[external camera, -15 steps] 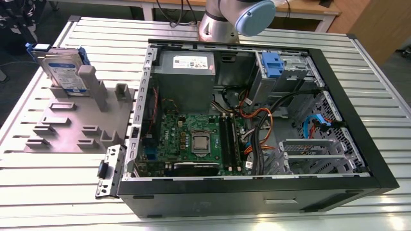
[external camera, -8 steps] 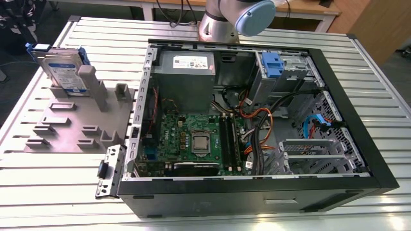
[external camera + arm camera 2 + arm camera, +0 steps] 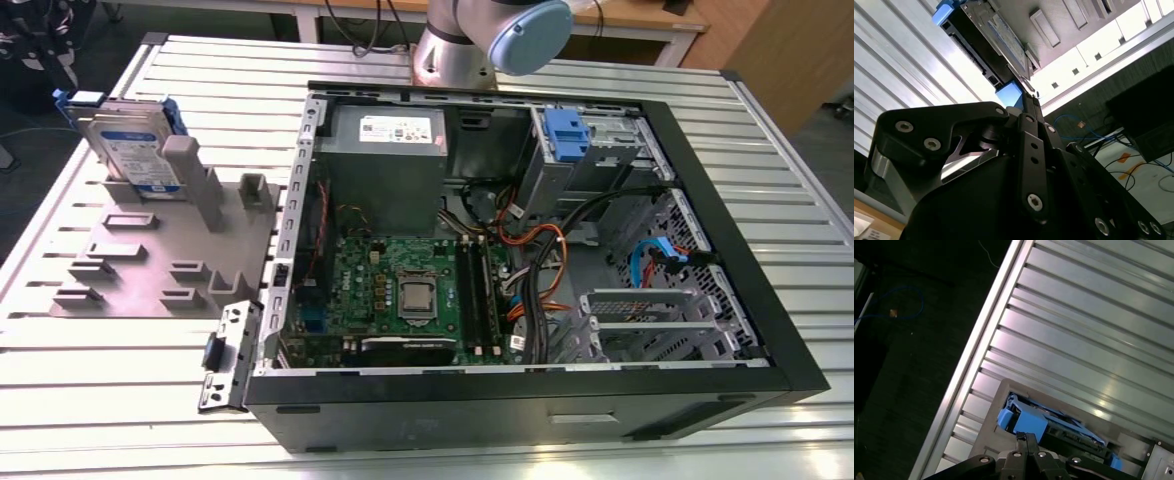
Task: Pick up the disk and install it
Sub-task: 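Pick up the disk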
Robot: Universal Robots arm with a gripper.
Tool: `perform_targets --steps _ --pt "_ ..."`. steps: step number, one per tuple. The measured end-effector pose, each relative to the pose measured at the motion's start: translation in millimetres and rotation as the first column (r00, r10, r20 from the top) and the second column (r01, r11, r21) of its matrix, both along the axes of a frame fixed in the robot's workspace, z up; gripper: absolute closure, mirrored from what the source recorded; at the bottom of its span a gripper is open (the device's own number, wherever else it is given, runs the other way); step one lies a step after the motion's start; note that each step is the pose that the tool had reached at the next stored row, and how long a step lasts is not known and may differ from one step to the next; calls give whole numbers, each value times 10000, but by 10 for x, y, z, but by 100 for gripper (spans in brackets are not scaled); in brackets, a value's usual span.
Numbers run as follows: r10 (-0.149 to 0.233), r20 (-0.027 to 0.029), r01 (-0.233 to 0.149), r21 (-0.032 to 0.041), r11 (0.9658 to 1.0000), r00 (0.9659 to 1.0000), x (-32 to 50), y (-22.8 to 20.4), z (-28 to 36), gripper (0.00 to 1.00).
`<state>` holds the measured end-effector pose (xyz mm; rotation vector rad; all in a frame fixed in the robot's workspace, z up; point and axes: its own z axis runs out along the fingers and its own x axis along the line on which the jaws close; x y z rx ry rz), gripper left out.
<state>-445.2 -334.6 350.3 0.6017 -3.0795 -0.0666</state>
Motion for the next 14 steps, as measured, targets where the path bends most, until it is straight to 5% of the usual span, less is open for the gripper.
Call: perform_targets --steps 14 --pt "154 0 -154 0 9999 9999 0 0 0 89"
